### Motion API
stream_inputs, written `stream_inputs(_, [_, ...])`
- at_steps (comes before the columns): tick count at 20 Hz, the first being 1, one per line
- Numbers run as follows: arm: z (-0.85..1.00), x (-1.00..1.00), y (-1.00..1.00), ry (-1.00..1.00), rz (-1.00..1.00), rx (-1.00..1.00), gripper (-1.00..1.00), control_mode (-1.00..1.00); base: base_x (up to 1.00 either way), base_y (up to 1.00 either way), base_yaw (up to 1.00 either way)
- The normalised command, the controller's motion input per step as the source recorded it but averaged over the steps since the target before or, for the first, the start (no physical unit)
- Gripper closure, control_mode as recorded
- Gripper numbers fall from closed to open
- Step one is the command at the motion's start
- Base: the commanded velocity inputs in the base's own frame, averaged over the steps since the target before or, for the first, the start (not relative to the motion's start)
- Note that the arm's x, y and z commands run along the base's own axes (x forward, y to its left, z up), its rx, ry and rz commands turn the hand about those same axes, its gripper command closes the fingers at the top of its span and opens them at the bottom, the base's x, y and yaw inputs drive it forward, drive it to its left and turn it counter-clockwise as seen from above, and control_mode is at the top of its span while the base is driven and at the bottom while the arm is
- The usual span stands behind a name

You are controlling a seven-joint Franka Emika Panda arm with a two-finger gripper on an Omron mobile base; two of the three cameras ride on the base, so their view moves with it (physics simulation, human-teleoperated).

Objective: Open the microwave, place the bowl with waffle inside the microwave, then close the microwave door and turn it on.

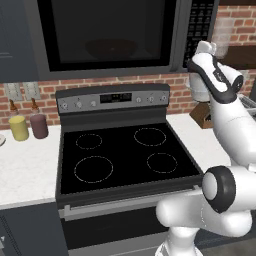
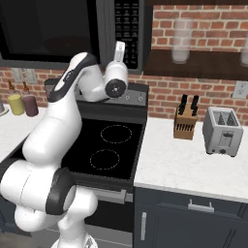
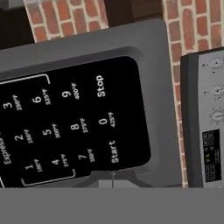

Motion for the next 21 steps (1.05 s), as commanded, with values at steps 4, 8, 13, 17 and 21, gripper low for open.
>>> stream_inputs(4, [-0.33, 0.37, 0.0, 0.0, 0.0, 0.0, 1.0, -1.0, 0.0, 0.0, 0.0])
stream_inputs(8, [-0.21, 0.45, 0.0, 0.0, 0.0, 0.0, 1.0, -1.0, 0.0, 0.0, 0.0])
stream_inputs(13, [-0.01, 0.54, -0.12, 0.0, 0.0, 0.0, 1.0, -1.0, 0.0, 0.0, 0.0])
stream_inputs(17, [0.19, 0.38, -0.23, 0.0, 0.0, 0.01, 1.0, -1.0, 0.0, 0.0, 0.0])
stream_inputs(21, [0.45, 0.22, -0.26, 0.0, 0.0, 0.03, 1.0, -1.0, 0.0, 0.0, 0.0])
